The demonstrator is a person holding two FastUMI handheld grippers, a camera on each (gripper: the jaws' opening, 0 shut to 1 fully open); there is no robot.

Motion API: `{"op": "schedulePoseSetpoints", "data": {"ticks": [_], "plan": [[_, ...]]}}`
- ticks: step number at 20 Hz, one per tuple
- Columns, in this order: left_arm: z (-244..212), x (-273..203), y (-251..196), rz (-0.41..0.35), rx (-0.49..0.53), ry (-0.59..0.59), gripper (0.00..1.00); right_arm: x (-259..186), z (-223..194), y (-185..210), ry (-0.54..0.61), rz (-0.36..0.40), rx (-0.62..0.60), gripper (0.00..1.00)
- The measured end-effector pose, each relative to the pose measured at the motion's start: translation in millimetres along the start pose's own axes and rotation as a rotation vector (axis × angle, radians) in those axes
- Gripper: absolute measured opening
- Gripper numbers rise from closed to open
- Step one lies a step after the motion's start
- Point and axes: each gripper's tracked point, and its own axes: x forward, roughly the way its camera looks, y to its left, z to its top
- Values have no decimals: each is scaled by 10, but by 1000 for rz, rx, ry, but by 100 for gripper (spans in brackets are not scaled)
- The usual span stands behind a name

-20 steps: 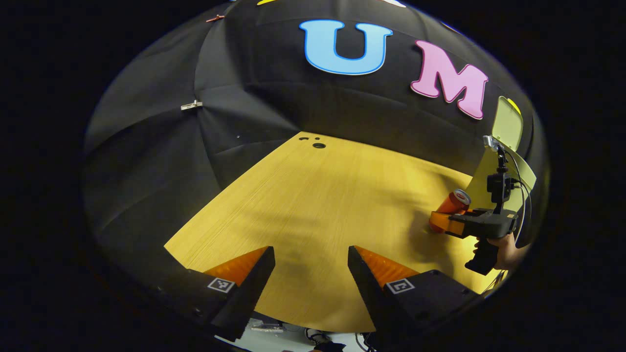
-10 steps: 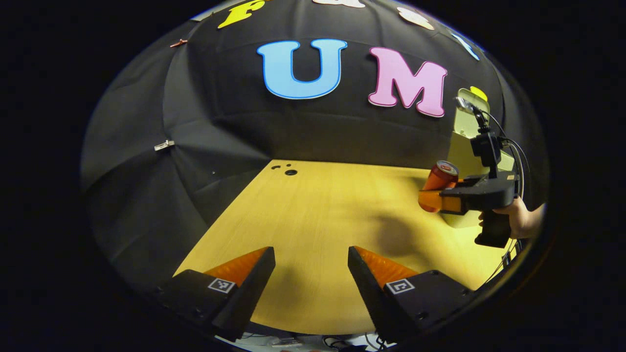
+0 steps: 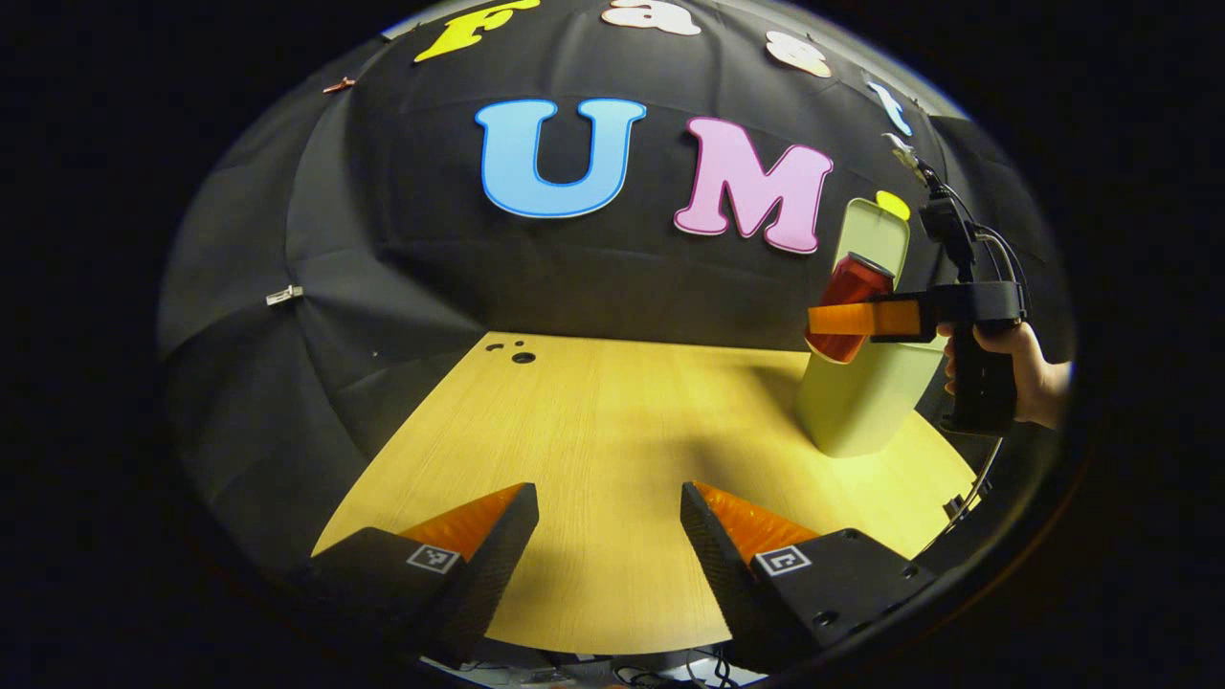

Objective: Press the lid of the desktop garbage bin to open it, pick up the crumpled paper on the desktop and throw it into the bin, then pick up the pop can on the desktop and drop it into the bin, and finally close the garbage bin lid.

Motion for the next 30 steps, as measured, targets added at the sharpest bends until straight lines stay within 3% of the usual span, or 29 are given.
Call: {"op": "schedulePoseSetpoints", "data": {"ticks": [7, 17, 28, 29, 30], "plan": [[261, 63, -141, -66, 22, -32, 96, -366, 405, -506, -41, -68, 45, 83], [322, 250, -440, -41, -30, -10, 96, -457, 822, -1556, -119, -170, 61, 83], [417, 566, -915, 11, -28, 9, 96, -96, 564, -2403, -56, -190, 98, 83], [400, 589, -945, 14, -32, 13, 96, -66, 535, -2445, -46, -189, 99, 79], [379, 600, -973, 16, -38, 20, 96, -41, 503, -2472, -39, -187, 99, 83]]}}
